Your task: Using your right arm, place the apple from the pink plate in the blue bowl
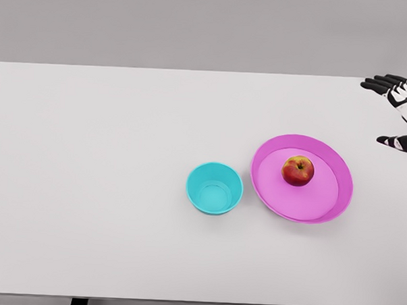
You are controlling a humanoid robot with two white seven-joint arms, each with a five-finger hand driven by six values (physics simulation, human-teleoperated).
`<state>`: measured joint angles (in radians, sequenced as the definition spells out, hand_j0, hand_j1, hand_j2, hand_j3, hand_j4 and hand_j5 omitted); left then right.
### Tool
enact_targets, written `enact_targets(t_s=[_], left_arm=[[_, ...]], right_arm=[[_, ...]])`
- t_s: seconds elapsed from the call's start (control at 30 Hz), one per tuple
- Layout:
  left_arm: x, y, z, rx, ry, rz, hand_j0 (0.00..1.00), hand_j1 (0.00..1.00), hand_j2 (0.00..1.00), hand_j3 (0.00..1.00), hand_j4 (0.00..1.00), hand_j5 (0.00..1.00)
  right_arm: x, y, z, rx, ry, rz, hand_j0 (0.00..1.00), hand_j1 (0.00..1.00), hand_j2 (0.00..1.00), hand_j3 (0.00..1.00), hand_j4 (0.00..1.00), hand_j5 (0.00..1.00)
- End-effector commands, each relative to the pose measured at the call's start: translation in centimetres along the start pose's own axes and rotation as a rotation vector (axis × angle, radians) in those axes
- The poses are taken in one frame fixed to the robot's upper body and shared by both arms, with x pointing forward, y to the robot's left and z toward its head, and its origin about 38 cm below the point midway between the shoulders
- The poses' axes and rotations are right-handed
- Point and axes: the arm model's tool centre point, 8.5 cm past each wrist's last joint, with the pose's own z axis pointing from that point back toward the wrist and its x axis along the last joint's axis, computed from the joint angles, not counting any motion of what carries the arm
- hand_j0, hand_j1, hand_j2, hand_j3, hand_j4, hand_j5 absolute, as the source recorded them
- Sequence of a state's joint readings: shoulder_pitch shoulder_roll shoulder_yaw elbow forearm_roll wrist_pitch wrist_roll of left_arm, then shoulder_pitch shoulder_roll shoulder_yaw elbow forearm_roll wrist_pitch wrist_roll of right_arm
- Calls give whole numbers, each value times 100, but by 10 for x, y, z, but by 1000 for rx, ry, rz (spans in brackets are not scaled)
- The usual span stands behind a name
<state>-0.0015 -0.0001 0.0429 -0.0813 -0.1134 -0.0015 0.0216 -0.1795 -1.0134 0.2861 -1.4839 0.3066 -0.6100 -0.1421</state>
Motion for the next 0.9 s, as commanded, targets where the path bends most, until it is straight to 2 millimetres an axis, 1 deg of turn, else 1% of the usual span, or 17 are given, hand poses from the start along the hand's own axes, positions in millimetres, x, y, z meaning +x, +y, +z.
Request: enact_targets(t_s=[0.0, 0.13, 0.17, 0.2, 0.23, 0.27, 0.3, 0.33, 0.43, 0.47, 0.5, 0.63, 0.7, 0.77, 0.8, 0.87], left_arm=[[0, 0, 0, 0, 0, 0, 100, 100, 100, 100, 100, 100], [0, 0, 0, 0, 0, 0, 100, 100, 100, 100, 100, 100], [0, 0, 0, 0, 0, 0, 100, 100, 100, 100, 100, 100], [0, 0, 0, 0, 0, 0, 100, 100, 100, 100, 100, 100], [0, 0, 0, 0, 0, 0, 100, 100, 100, 100, 100, 100], [0, 0, 0, 0, 0, 0, 100, 100, 100, 100, 100, 100], [0, 0, 0, 0, 0, 0, 100, 100, 100, 100, 100, 100], [0, 0, 0, 0, 0, 0, 100, 100, 100, 100, 100, 100], [0, 0, 0, 0, 0, 0, 100, 100, 100, 100, 100, 100], [0, 0, 0, 0, 0, 0, 100, 100, 100, 100, 100, 100], [0, 0, 0, 0, 0, 0, 100, 100, 100, 100, 100, 100], [0, 0, 0, 0, 0, 0, 100, 100, 100, 100, 100, 100], [0, 0, 0, 0, 0, 0, 100, 100, 100, 100, 100, 100], [0, 0, 0, 0, 0, 0, 100, 100, 100, 100, 100, 100], [0, 0, 0, 0, 0, 0, 100, 100, 100, 100, 100, 100], [0, 0, 0, 0, 0, 0, 100, 100, 100, 100, 100, 100]], right_arm=[[0, 0, 0, -1, 0, -4, 100, 100, 100, 100, 100, 100], [-1, 0, 0, -5, 3, -6, 100, 100, 100, 100, 100, 100], [1, 6, 0, 11, -2, -15, 100, 100, 100, 100, 100, 100], [3, 18, 0, 45, -5, -30, 100, 100, 100, 100, 100, 100], [5, 26, -1, 90, -14, -37, 100, 100, 100, 100, 100, 100], [9, 42, -1, 202, -25, -52, 100, 100, 100, 100, 100, 100], [12, 50, -2, 316, -37, -48, 100, 100, 100, 100, 100, 100], [13, 52, -4, 399, -49, -34, 100, 100, 100, 100, 100, 100], [20, 42, -16, 543, -93, 18, 100, 100, 100, 100, 100, 100], [21, 37, -22, 568, -102, 34, 100, 100, 100, 100, 100, 100], [23, 36, -28, 571, -112, 36, 100, 100, 100, 100, 100, 100], [29, 45, -42, 640, -145, 36, 100, 100, 100, 100, 100, 100], [32, 58, -60, 660, -171, 24, 100, 100, 100, 100, 100, 100], [36, 61, -67, 667, -189, 25, 100, 100, 100, 100, 100, 100], [41, 63, -75, 661, -206, 26, 100, 100, 100, 100, 100, 100], [41, 65, -83, 671, -213, 27, 100, 100, 100, 100, 100, 100]])
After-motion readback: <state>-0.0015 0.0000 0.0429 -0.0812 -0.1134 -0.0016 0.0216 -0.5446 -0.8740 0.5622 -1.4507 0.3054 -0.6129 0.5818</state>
